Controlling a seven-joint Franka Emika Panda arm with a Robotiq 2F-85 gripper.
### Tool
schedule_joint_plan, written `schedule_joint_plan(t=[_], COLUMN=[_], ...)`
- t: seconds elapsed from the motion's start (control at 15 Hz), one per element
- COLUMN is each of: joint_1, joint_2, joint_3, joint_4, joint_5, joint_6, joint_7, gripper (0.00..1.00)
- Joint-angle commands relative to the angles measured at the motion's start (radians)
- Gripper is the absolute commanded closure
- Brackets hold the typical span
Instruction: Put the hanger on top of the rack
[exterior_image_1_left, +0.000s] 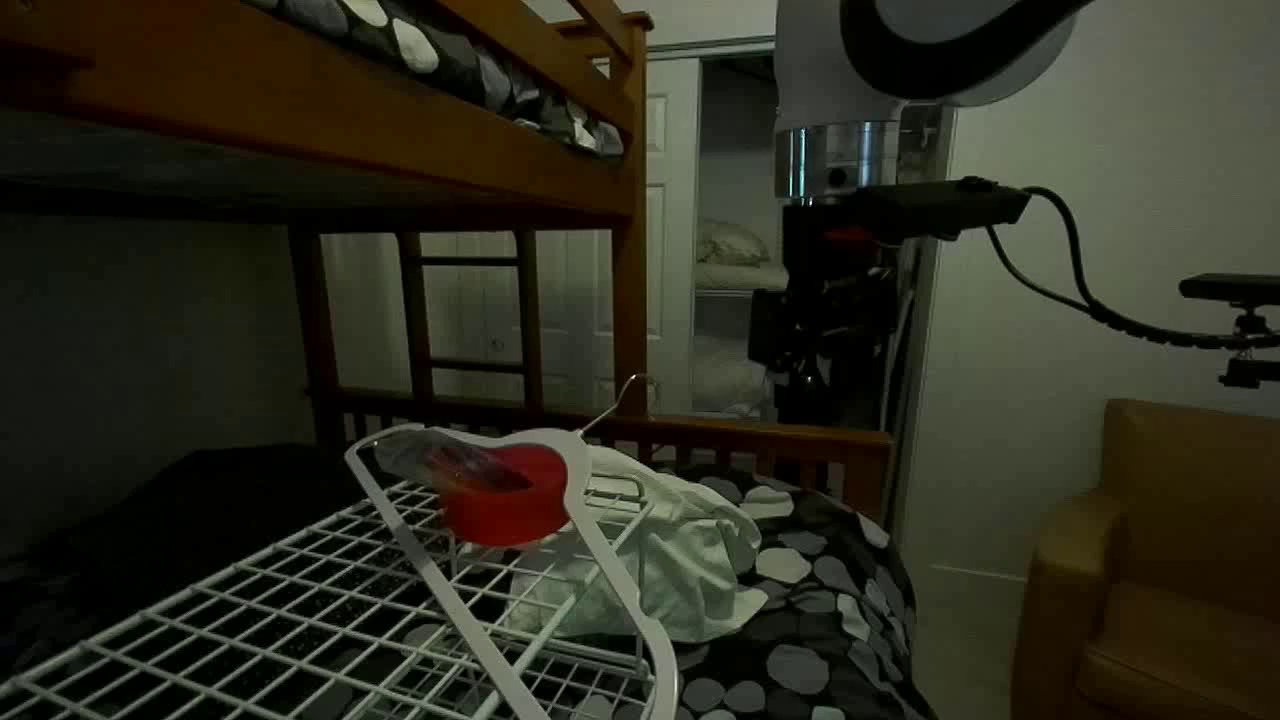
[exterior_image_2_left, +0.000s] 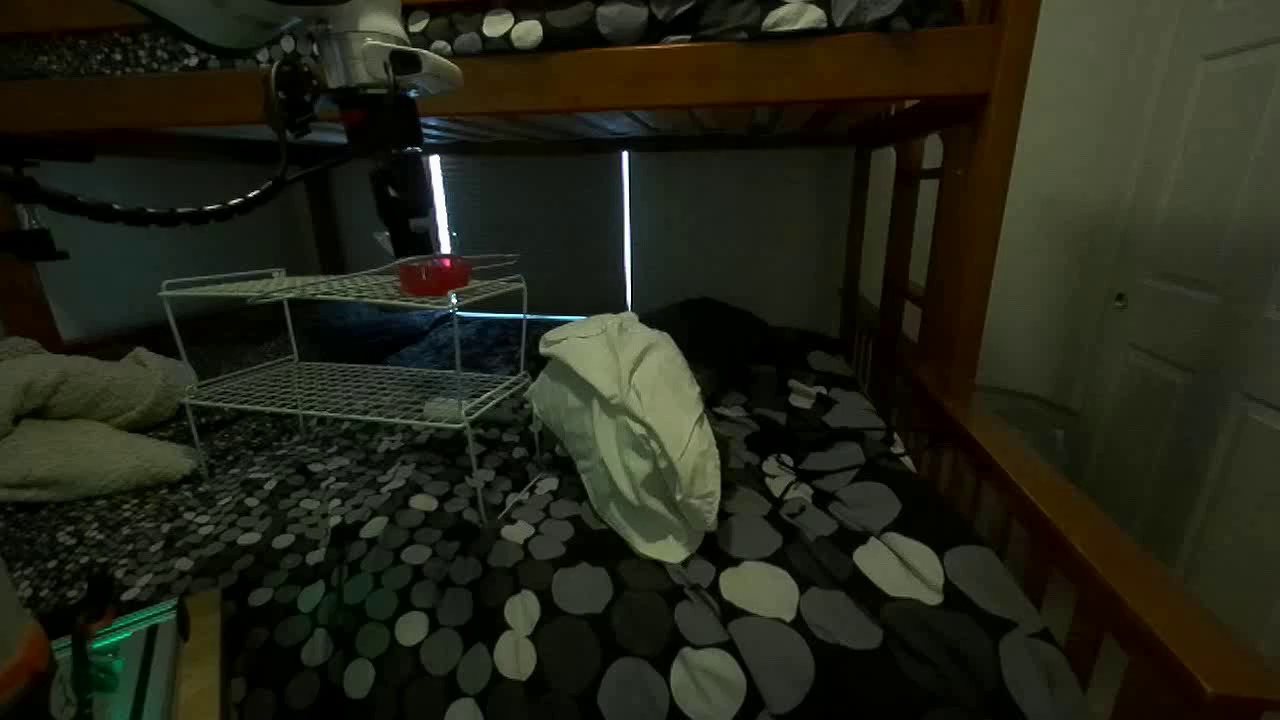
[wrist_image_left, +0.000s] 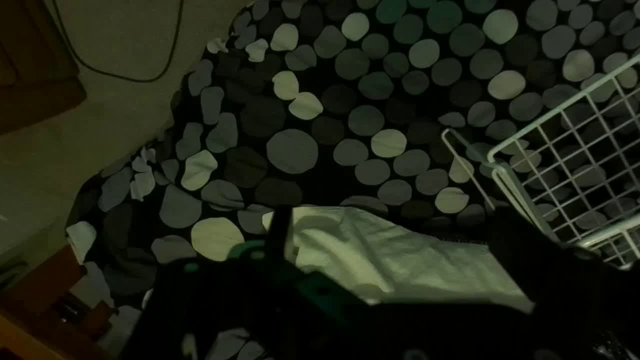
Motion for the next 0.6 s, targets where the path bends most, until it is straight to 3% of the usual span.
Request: schedule_joint_plan(t=[0.0,0.13,0.53], joint_1=[0.02,0.009,-0.129], joint_2=[0.005,-0.005,-0.012], joint_3=[-0.016,-0.028,-0.226], joint_4=[0.003,-0.009,-0.15], joint_5=[-0.01,-0.022,-0.063], joint_6=[-0.003,-0.008,0.019], joint_7=[0.009,0.003,-0.019], gripper=[0.0,0.0,0.0])
